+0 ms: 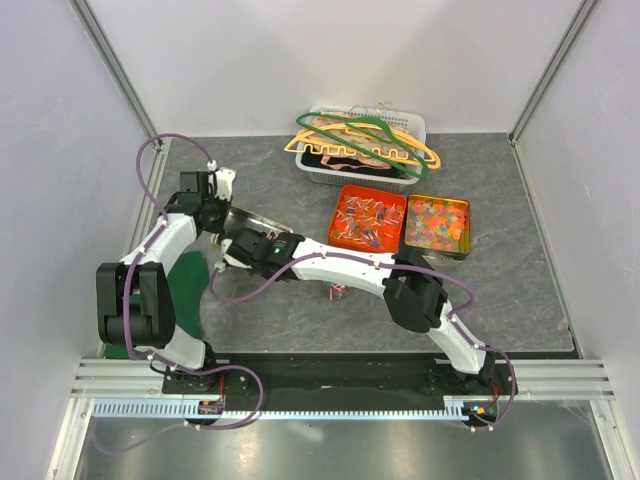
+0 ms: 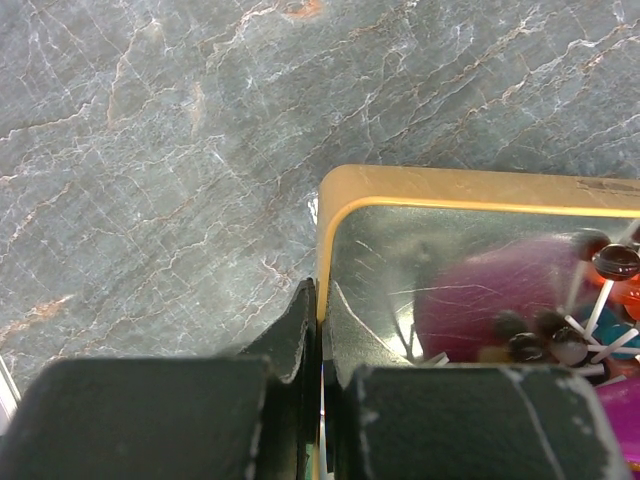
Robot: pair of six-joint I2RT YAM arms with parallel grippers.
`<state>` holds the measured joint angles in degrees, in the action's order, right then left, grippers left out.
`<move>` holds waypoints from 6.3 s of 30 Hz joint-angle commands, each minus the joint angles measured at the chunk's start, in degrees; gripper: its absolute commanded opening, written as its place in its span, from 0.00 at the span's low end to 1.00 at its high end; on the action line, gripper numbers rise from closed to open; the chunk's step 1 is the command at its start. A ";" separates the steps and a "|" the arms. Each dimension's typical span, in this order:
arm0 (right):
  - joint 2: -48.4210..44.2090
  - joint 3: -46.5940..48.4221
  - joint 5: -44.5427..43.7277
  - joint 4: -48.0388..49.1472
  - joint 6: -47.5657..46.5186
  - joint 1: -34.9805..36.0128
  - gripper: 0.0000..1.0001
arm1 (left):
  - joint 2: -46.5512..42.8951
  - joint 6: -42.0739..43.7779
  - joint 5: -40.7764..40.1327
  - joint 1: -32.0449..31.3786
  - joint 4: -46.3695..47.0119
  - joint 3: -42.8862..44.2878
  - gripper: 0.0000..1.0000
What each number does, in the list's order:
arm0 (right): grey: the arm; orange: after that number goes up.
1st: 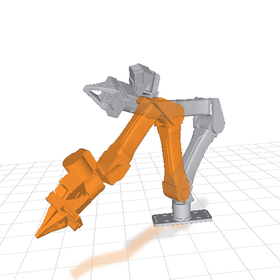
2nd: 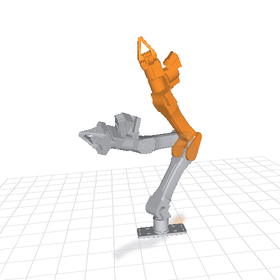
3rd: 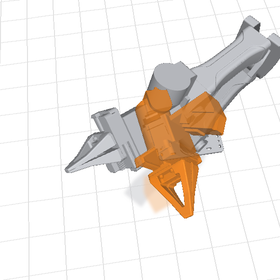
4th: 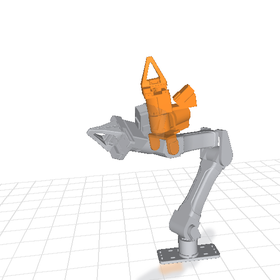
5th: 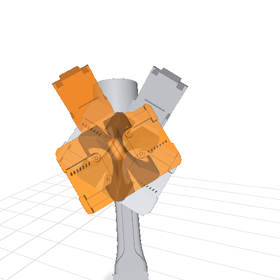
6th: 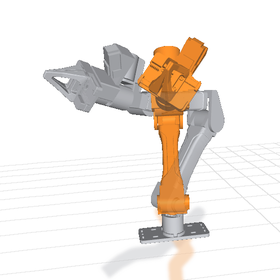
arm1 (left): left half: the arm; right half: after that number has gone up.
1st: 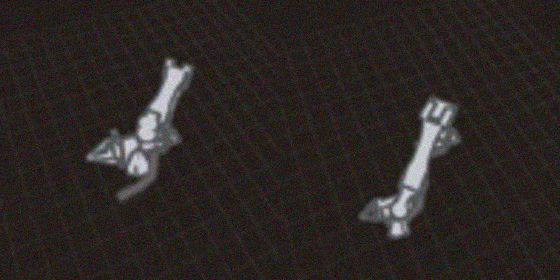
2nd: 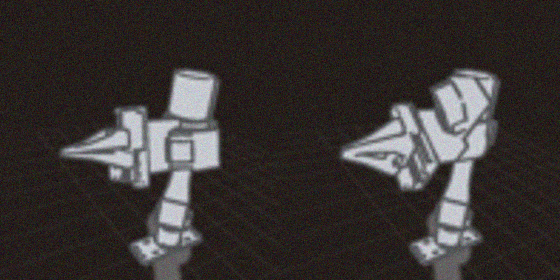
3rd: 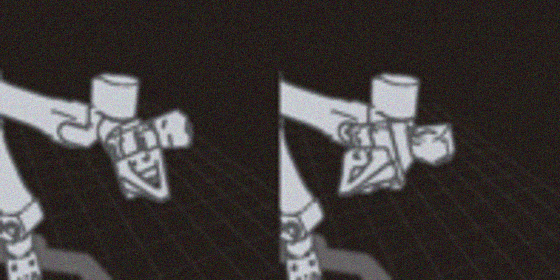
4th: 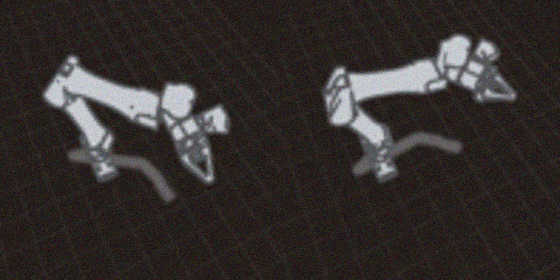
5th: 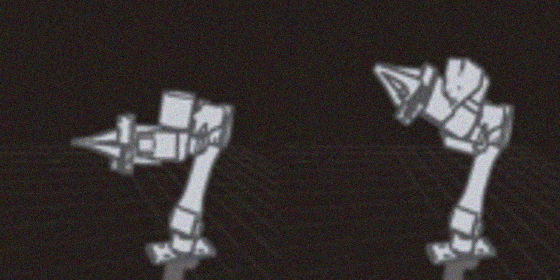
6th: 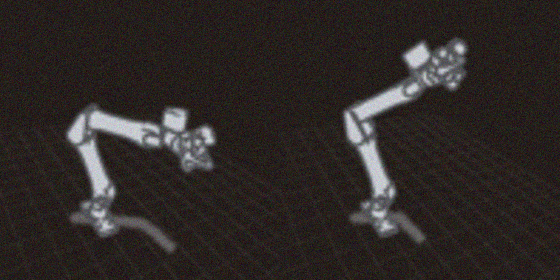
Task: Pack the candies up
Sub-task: Place the storage box at the center of the board, then place the fake candies in the packing bottle.
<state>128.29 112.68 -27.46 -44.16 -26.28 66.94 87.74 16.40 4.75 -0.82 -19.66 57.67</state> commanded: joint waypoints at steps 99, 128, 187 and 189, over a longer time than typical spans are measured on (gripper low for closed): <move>-53.32 -40.70 22.98 -11.91 -12.74 -19.30 0.00 | 5.51 -6.38 14.49 5.13 -0.99 2.27 0.95; -50.86 -36.40 12.62 -20.87 -19.16 -16.14 0.00 | 5.68 -6.38 14.14 7.24 -0.64 1.92 0.96; -44.27 -31.03 -4.52 -24.92 -22.76 -5.94 0.00 | 6.83 -6.65 14.93 7.68 -0.64 1.75 0.96; -43.83 -30.51 -5.75 -24.92 -22.76 -5.07 0.00 | 6.83 -6.65 15.02 7.68 -0.56 1.83 0.96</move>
<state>83.72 79.20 -28.45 -68.23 -48.36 60.29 95.15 11.16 18.37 6.42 -22.11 59.35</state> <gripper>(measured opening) 0.353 0.959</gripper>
